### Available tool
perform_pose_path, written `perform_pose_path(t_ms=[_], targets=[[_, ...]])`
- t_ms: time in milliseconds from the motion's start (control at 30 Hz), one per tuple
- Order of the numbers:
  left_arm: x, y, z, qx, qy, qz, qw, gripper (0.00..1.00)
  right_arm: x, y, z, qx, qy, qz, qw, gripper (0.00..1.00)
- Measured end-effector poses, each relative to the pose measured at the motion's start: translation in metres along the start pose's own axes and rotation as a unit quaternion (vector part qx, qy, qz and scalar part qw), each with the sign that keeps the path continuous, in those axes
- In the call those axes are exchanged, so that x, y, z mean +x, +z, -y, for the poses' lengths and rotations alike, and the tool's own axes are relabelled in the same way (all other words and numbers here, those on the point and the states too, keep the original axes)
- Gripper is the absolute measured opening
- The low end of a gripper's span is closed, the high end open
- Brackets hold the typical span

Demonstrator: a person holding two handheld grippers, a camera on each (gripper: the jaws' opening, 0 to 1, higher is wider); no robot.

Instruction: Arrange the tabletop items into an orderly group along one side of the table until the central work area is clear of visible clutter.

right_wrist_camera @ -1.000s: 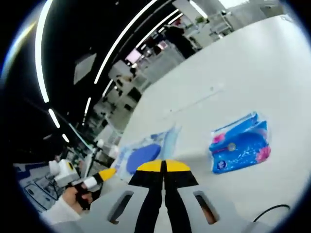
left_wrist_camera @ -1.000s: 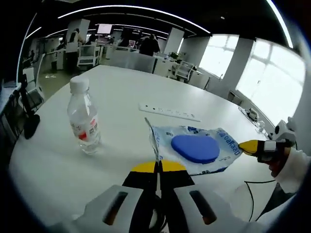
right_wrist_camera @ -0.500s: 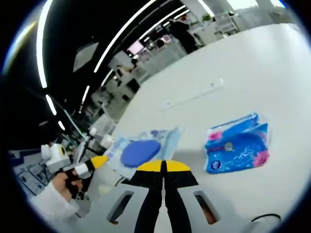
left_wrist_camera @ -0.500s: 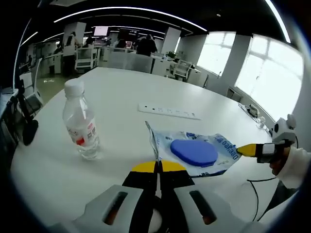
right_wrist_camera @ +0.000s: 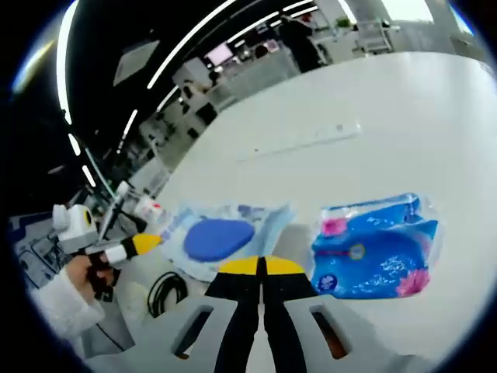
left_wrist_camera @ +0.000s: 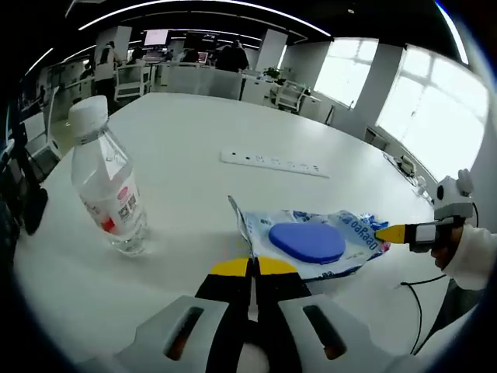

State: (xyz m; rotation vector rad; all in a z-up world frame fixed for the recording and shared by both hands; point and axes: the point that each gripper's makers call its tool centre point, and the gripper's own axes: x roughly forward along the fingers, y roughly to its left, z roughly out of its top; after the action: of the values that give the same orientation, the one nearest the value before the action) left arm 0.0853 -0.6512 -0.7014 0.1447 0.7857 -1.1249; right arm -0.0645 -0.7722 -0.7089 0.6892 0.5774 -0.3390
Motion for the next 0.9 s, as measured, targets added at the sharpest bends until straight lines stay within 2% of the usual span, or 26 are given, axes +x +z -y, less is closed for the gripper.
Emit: perform_pose_path(t_ms=[267, 400, 633, 900], targets=[[0.017, -0.008, -0.002, -0.006, 0.001, -0.019, 0.9998, 0.0, 0.011, -0.006, 0.011, -0.014, -0.011, -0.023, 0.9996, 0.0], [0.021, -0.014, -0.003, -0.002, 0.002, -0.03, 0.9996, 0.0, 0.013, -0.009, 0.017, 0.009, -0.014, -0.026, 0.9995, 0.0], [0.026, -0.024, -0.006, -0.009, 0.004, -0.049, 0.9988, 0.0, 0.012, -0.016, 0.017, 0.013, -0.018, -0.037, 0.9991, 0.0], [0.026, -0.029, -0.005, -0.011, 0.002, -0.056, 0.9984, 0.0, 0.013, -0.026, 0.017, -0.012, -0.025, -0.05, 0.9984, 0.0]])
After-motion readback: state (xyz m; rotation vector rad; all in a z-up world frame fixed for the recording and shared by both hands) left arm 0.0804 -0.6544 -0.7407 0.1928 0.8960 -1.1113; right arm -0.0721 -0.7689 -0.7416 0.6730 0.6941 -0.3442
